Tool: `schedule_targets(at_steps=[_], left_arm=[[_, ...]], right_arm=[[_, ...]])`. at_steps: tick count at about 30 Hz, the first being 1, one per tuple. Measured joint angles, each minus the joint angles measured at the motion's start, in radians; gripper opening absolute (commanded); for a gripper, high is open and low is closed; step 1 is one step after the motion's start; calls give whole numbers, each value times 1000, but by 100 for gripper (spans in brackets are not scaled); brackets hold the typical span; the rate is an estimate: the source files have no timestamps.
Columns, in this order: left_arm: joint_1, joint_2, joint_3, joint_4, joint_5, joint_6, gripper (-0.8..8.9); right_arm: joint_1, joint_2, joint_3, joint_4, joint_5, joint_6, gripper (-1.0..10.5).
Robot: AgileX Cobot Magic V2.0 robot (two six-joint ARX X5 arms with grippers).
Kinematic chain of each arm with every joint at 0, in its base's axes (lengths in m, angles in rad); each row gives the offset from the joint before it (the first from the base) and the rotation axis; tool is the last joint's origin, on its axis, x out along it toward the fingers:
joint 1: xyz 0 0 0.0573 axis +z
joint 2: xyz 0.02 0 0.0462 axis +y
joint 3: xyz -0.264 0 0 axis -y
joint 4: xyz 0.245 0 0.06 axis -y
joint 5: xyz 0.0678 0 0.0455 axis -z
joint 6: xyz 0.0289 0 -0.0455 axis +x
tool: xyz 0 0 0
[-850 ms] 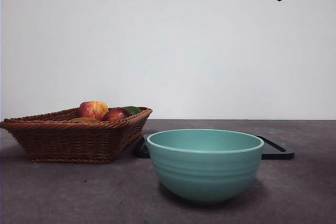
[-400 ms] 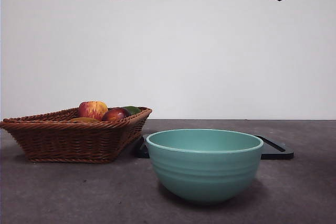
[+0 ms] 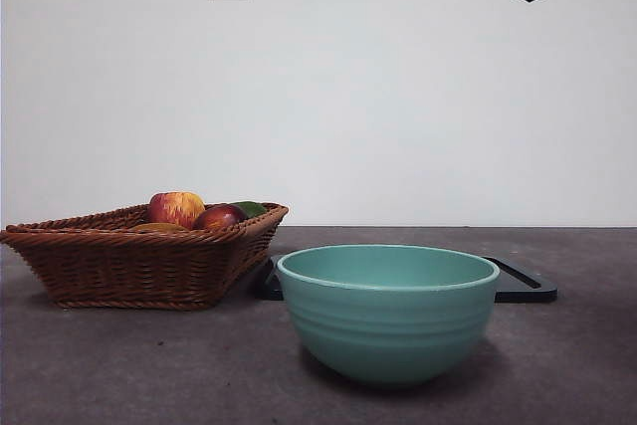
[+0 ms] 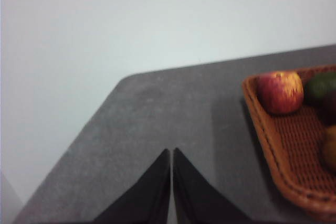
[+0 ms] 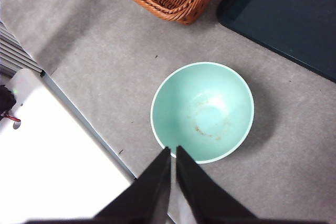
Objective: Pick up the wifruite, put it on the bowl, pick up the plate, put it on desk
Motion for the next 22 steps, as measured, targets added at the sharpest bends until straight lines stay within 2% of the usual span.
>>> schedule_targets(at_steps=[10,22], left_arm=[[0,-9,-95,-3,-1,0,8],[0,-9,-95,-30,-2,0,8]], right_arm=[[0,0,0,0,0,0,6],[0,0,0,0,0,0,6]])
